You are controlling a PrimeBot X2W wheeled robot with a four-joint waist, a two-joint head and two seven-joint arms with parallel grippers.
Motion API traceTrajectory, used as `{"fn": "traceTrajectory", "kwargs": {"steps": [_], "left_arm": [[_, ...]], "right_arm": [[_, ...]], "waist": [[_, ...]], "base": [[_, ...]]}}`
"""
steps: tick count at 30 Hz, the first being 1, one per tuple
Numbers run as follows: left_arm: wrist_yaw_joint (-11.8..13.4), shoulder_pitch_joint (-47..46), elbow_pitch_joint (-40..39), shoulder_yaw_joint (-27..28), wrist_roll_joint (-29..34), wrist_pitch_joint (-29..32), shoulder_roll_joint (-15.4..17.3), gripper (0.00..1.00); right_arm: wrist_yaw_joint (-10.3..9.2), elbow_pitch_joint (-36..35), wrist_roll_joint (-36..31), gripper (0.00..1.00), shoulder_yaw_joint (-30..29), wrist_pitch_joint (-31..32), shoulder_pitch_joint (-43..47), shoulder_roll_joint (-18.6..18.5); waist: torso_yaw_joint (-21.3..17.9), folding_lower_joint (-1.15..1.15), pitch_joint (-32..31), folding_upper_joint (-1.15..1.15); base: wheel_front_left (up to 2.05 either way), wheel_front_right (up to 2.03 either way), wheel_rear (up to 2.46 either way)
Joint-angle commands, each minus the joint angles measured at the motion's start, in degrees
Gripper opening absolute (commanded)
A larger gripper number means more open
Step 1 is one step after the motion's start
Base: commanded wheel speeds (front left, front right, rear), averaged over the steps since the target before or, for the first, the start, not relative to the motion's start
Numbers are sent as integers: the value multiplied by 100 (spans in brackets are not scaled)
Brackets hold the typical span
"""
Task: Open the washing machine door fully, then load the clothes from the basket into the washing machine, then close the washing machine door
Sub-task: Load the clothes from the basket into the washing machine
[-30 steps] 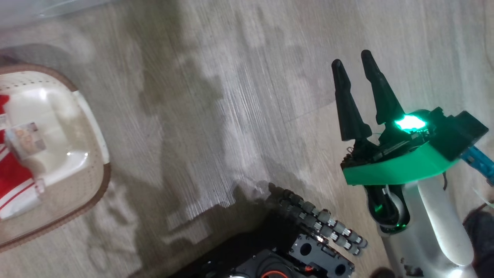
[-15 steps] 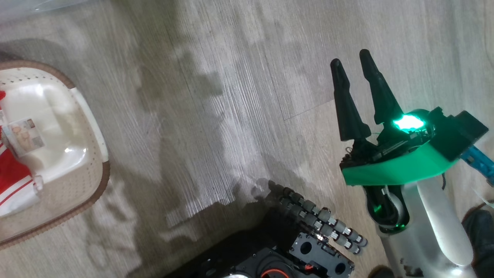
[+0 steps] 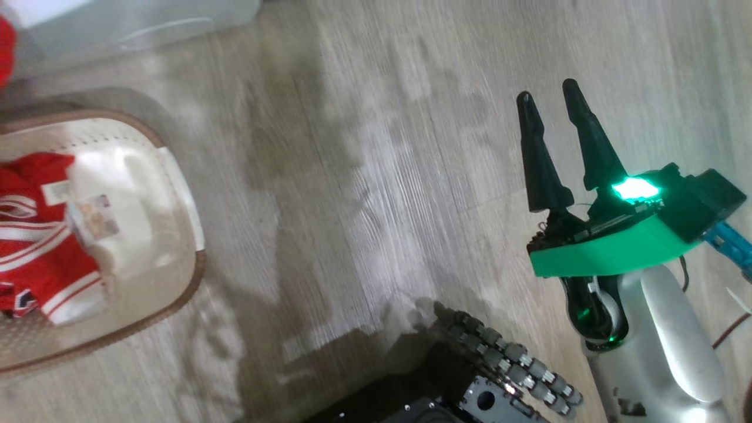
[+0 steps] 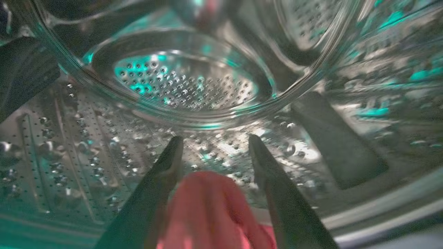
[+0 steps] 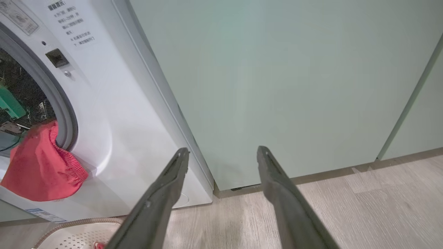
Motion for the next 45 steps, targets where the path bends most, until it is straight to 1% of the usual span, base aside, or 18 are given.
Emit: {"fn": "traceTrajectory", "kwargs": {"steps": [1,2,5,10,17,20,21,23,28,31,36,40,45], "left_arm": [[93,261,-315,142,-101,-222,114,100],[93,261,-315,142,-101,-222,114,100],[218,769,-678,246,-242,-451,-68,100],[462,1764,-1648,342,-355,-614,-353,100],[921,3407,-3338,533,-422,-665,-752,100],[1099,4090,-4058,570,-353,-669,-921,100],[1221,4502,-4434,580,-254,-670,-1028,100],[1336,4884,-4674,595,-189,-670,-1152,100],[1511,5644,-5098,664,-29,-671,-1465,100],[1526,6014,-5272,698,52,-671,-1635,100],[1550,6519,-5406,743,174,-671,-1810,100],[1484,6801,-5366,664,207,-671,-1898,100],[1381,6831,-5173,531,224,-672,-1940,100]], "right_arm": [[0,-87,-106,100,14,-53,189,-22],[0,-87,-106,100,14,-53,189,-22],[0,-28,-224,100,-55,-53,256,-22],[0,29,-412,100,-236,-53,374,-22],[0,125,-625,100,-438,-53,531,-22],[0,161,-697,100,-502,-53,565,-22],[0,201,-760,100,-536,-53,579,-22],[0,249,-820,100,-569,-53,593,-22],[0,365,-952,100,-631,-53,625,-22],[0,436,-1017,100,-660,-53,659,-22],[0,563,-1125,100,-654,-37,722,-22],[0,618,-1160,100,-666,-10,764,-22],[0,630,-1196,100,-657,35,771,-22]], "waist": [[236,0,-336,0],[236,0,-336,0],[398,0,-558,0],[717,0,-883,0],[1108,0,-1269,0],[1250,0,-1402,0],[1338,0,-1502,0],[1415,0,-1607,0],[1582,0,-1860,0],[1676,0,-2001,0],[1787,0,-2197,0],[1861,0,-2286,0],[1929,0,-2298,0]], "base": [[0,0,0],[0,0,0],[0,0,0],[0,0,0],[0,0,0],[0,0,0],[0,0,0],[0,0,0],[0,0,0],[0,0,0],[0,0,0],[0,0,0],[0,0,0]]}}
